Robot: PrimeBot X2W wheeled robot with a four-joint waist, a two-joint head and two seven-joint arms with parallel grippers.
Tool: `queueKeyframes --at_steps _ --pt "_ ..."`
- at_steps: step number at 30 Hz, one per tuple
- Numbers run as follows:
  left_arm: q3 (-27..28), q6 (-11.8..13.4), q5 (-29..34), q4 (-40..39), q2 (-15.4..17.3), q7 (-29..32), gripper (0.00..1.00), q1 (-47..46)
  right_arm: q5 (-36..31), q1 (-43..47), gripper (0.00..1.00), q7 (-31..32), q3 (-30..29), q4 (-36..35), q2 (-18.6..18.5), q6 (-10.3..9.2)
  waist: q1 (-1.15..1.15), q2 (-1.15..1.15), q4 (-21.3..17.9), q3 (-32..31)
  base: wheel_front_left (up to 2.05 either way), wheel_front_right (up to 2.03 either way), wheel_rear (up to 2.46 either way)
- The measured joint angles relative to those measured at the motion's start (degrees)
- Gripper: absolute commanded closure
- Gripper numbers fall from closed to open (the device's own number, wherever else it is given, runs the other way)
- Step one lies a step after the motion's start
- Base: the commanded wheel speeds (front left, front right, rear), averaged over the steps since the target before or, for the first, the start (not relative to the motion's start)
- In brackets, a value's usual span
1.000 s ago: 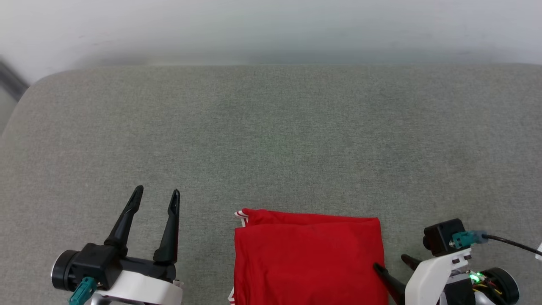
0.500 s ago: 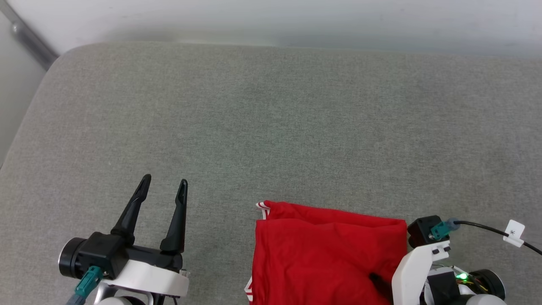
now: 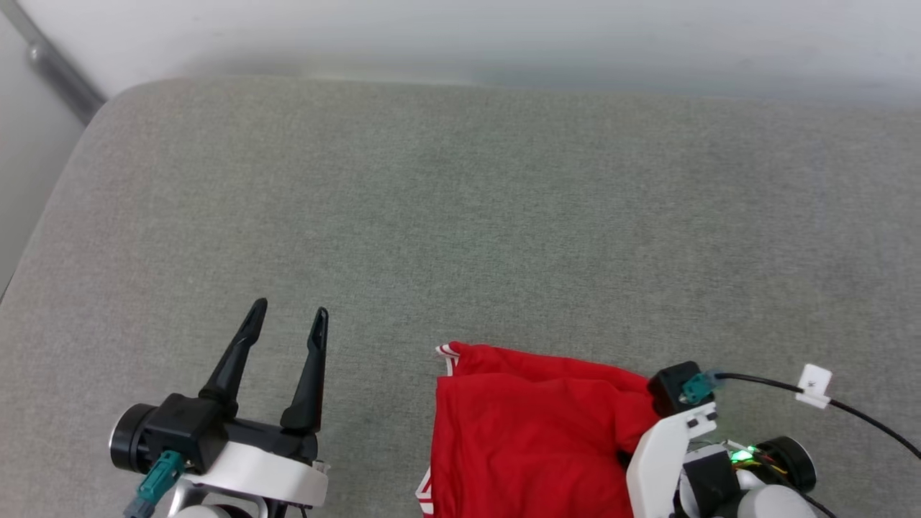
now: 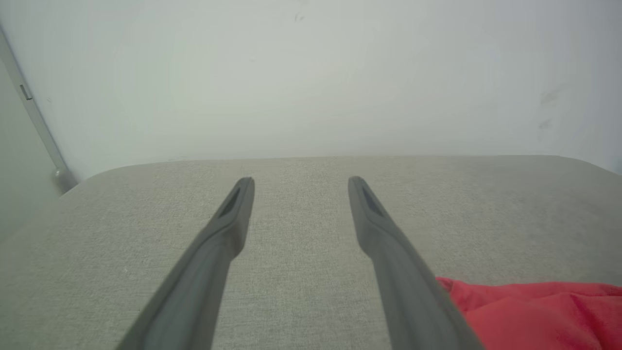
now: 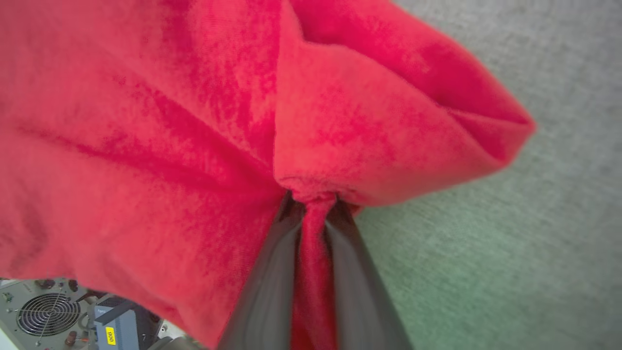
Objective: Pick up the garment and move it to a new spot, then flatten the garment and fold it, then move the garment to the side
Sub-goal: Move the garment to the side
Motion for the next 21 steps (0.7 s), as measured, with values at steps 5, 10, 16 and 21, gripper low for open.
queueKeyframes --at_steps 5,10,16,21 --pt "-0.5 0.0 0.0 -0.3 -0.1 0.0 0.00 1.4 -4.0 -1.4 1.00 -0.6 4.2 -0.9 -3.2 0.08 0.00 0.00 -2.2 -1.6 0.00 0.00 0.00" --pt "-2.7 0.0 0.2 -0.7 -0.3 0.0 0.00 2.0 -7.3 -4.5 1.00 1.1 9.0 -5.0 -12.9 0.02 0.00 0.00 -6.3 -2.4 0.00 0.00 0.00" --pt "-6.3 0.0 0.4 -2.7 -0.5 0.0 0.00 0.7 -8.4 -11.7 1.00 3.4 14.9 -10.4 -26.1 0.02 0.00 0.00 -12.8 -1.7 0.00 0.00 0.00" --pt "-9.9 0.0 0.9 -3.3 0.6 0.0 0.00 -2.1 -8.7 -17.3 1.00 3.4 16.4 -11.4 -34.5 0.02 0.00 0.00 -18.5 1.0 0.00 0.00 0.00"
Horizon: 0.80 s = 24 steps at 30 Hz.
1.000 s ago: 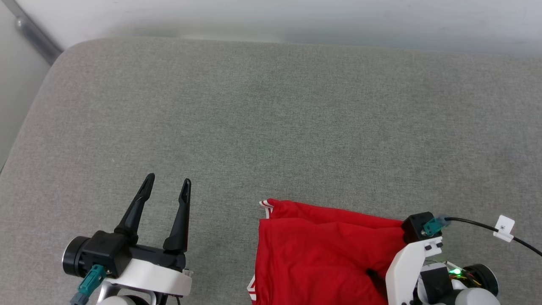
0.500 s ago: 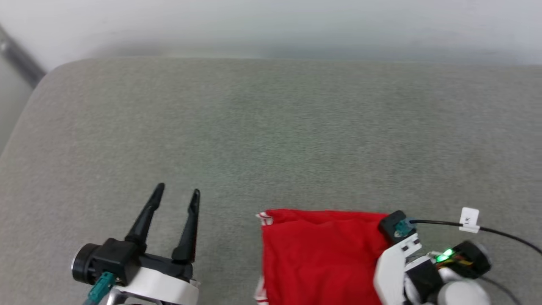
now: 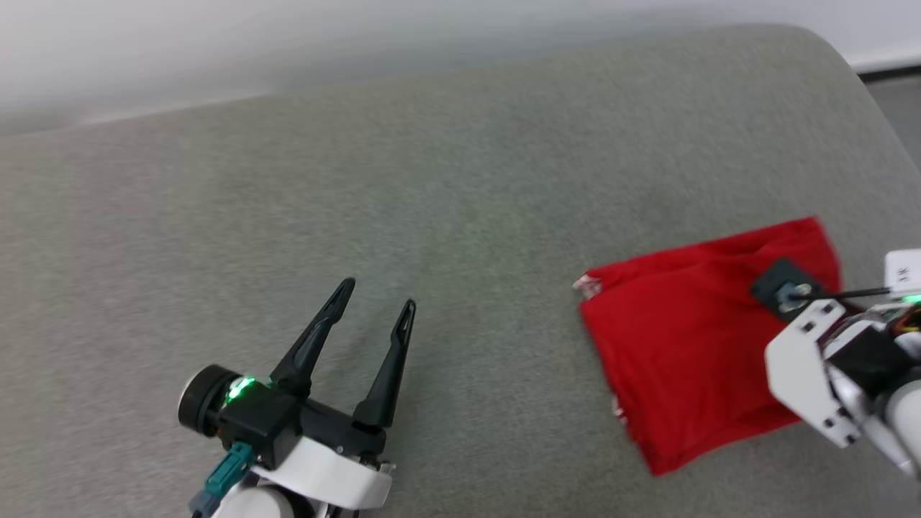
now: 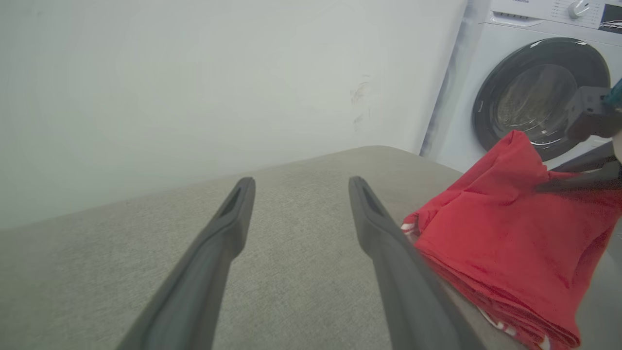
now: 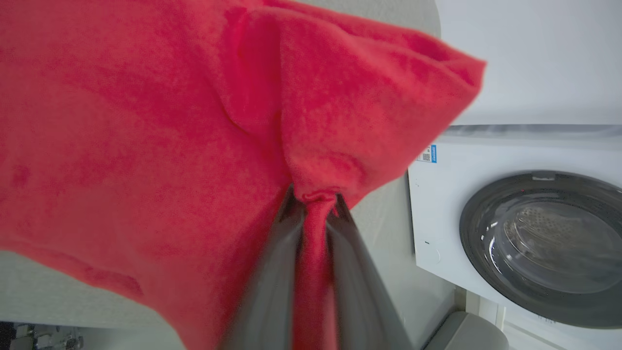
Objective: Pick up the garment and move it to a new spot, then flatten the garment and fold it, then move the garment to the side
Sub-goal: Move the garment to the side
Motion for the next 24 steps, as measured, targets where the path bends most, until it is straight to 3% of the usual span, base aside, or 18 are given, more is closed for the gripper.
queueKeyframes --at_steps 8,16,24 --pt "-4.5 0.0 1.0 -1.6 4.0 0.0 0.00 -7.3 -2.6 -4.5 1.00 -5.3 -6.3 4.2 -6.3 0.02 0.01 0.00 -6.2 8.9 0.00 0.00 0.00" --pt "-7.2 0.0 2.0 -4.1 8.7 0.0 0.00 -13.4 -6.1 -7.2 1.00 -14.1 -17.9 14.9 -4.7 0.02 0.01 0.00 -9.9 19.1 0.00 0.00 0.00" --pt "-8.4 0.0 2.1 -6.4 11.8 0.0 0.00 -15.9 -9.3 -11.0 1.00 -23.0 -25.3 26.0 -3.2 0.02 0.01 0.00 -10.5 26.5 0.00 0.00 0.00"
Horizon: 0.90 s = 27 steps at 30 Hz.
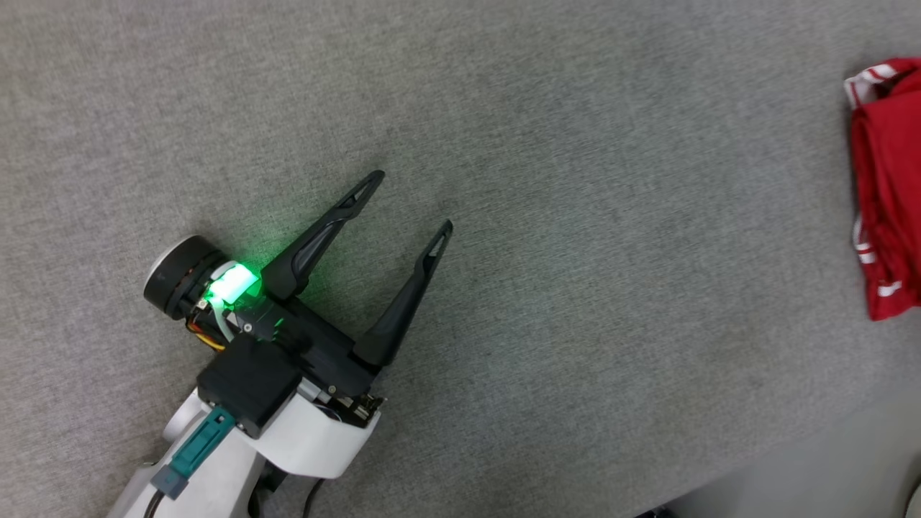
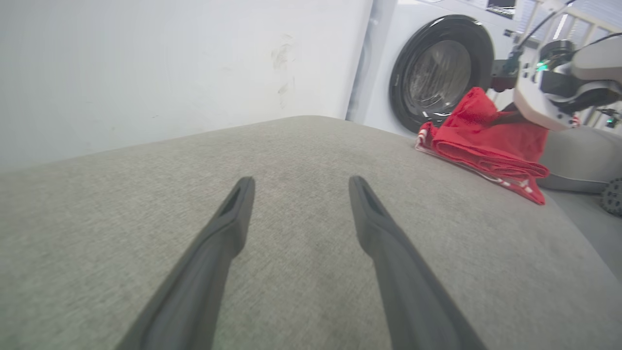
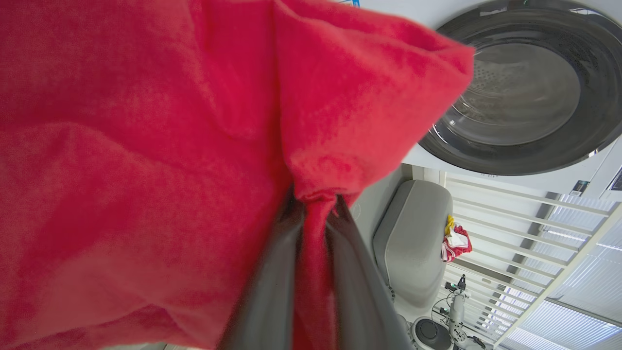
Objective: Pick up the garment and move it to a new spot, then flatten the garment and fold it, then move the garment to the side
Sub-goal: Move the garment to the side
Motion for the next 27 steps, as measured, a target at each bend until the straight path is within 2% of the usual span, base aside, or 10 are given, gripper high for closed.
queueKeyframes --at_steps 2,3,7,8,9,17,22,27 --pt "0.0 0.0 0.0 -0.6 0.5 -0.2 0.00 -0.1 -1.3 -1.1 1.00 -1.9 -1.4 1.7 0.7 0.00 0.00 0.00 0.2 1.1 0.00 0.00 0.00" --pt "-0.2 -0.1 0.0 -1.3 0.6 -0.2 0.00 -0.4 -3.1 -2.3 1.00 -4.2 -3.3 3.8 2.2 0.00 -0.01 0.00 0.7 2.2 0.00 0.00 0.00" --pt "-0.2 -0.2 -0.1 -1.4 0.6 -0.2 0.00 -0.5 -5.3 -3.4 1.00 -5.3 -4.9 5.8 3.7 0.00 0.00 0.00 1.2 2.3 0.00 0.00 0.00" --pt "-0.1 -0.2 -0.1 -1.3 0.6 -0.2 0.00 -0.5 -5.7 -3.5 0.72 -5.3 -5.5 6.1 4.1 0.00 0.00 0.00 1.3 2.1 0.00 0.00 0.00" --pt "0.0 -0.1 -0.1 -1.1 0.6 -0.2 0.00 -0.6 -6.4 -3.6 0.00 -5.5 -6.1 6.3 4.4 0.00 0.00 0.00 1.3 1.9 0.00 0.00 0.00" --pt "1.8 -0.1 -0.9 1.4 -1.6 0.0 0.00 0.1 -9.1 -3.8 0.00 -4.8 -7.9 4.1 5.7 0.00 0.00 0.00 2.2 -2.9 0.00 0.00 0.00" --pt "5.0 0.2 -2.8 4.2 -5.1 0.0 0.00 2.5 -8.2 -3.9 0.00 -6.0 -8.1 0.1 6.7 0.00 -0.01 0.00 3.1 -8.1 0.00 0.00 0.00" --pt "10.6 1.4 -2.6 6.4 -7.5 0.0 0.00 5.8 -6.0 -2.5 0.00 -9.3 -9.6 -6.3 12.3 0.00 -0.01 0.00 4.6 -14.2 0.00 0.00 0.00"
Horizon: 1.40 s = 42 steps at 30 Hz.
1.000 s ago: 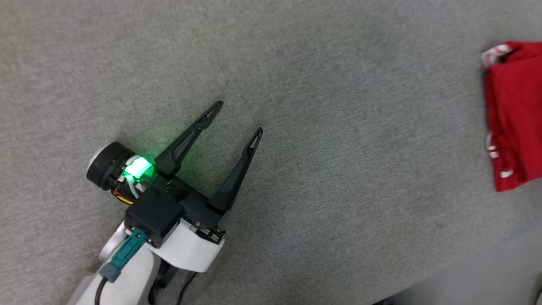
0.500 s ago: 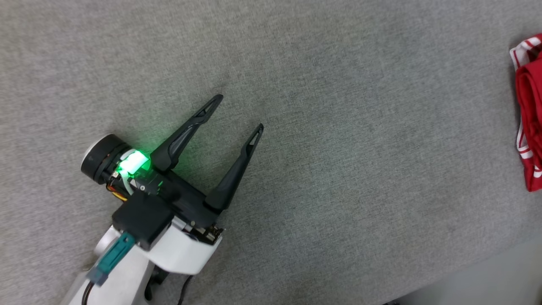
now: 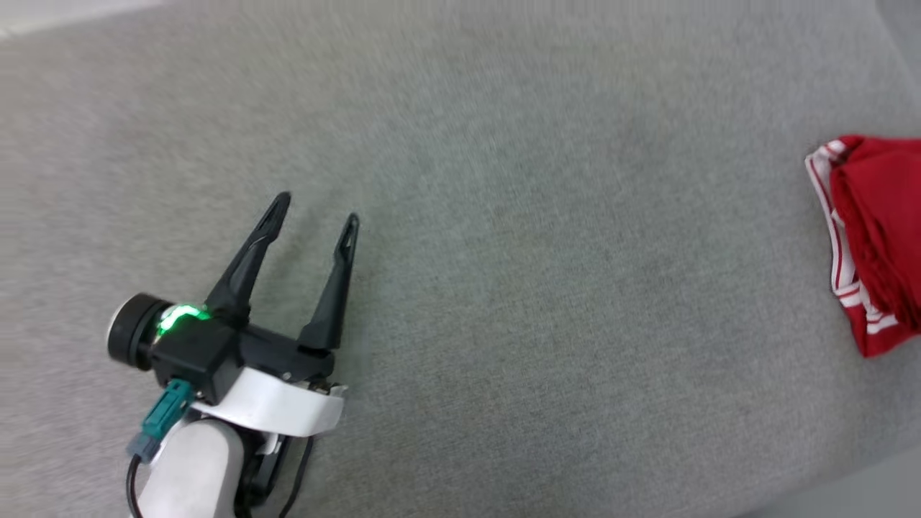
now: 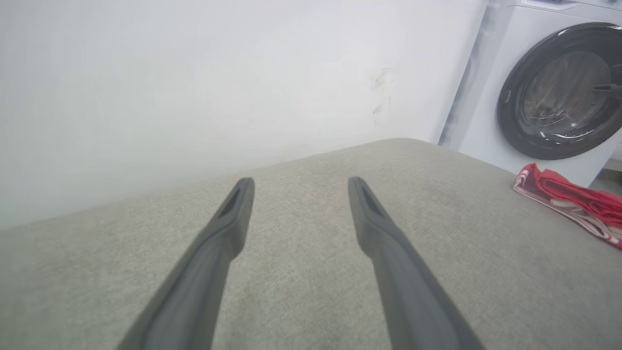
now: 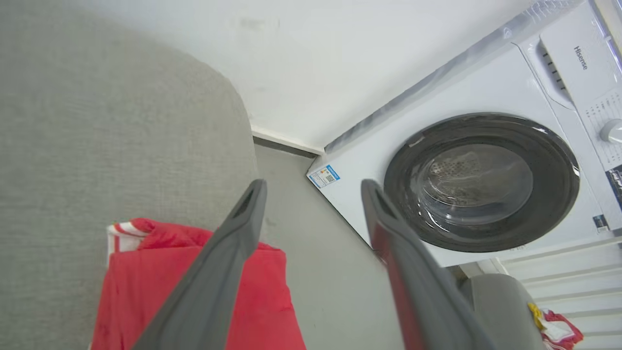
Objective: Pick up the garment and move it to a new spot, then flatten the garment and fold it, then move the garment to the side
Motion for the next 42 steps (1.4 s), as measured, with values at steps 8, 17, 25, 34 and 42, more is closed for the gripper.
queueKeyframes --at_steps 8,17,25,34,42 --pt "8.3 0.8 -0.3 2.8 -3.6 0.0 0.00 5.7 8.2 8.6 0.00 -5.8 1.2 -9.3 11.0 -0.03 0.00 0.00 3.8 -8.8 0.00 0.00 0.00" --pt "12.5 0.0 0.2 5.8 -7.1 0.0 0.00 9.9 16.5 19.0 0.00 -15.4 3.3 -13.3 19.8 -0.03 -0.01 0.00 8.4 -16.6 0.00 0.00 0.00" --pt "14.5 -0.6 0.5 7.5 -9.0 0.0 0.00 13.6 20.4 27.2 0.00 -22.4 4.4 -12.8 24.2 -0.03 -0.01 0.00 11.0 -21.5 0.00 0.00 0.00" --pt "15.1 -1.2 0.1 8.4 -9.9 0.0 0.00 15.9 21.5 32.6 0.00 -27.5 6.6 -8.6 25.3 -0.03 -0.02 0.00 12.3 -23.9 0.00 0.00 0.00" --pt "15.8 -1.3 0.5 8.3 -10.6 0.0 0.00 16.6 21.5 32.9 0.00 -29.6 7.8 -6.7 25.5 -0.03 -0.01 0.00 12.2 -24.2 0.00 0.00 0.00"
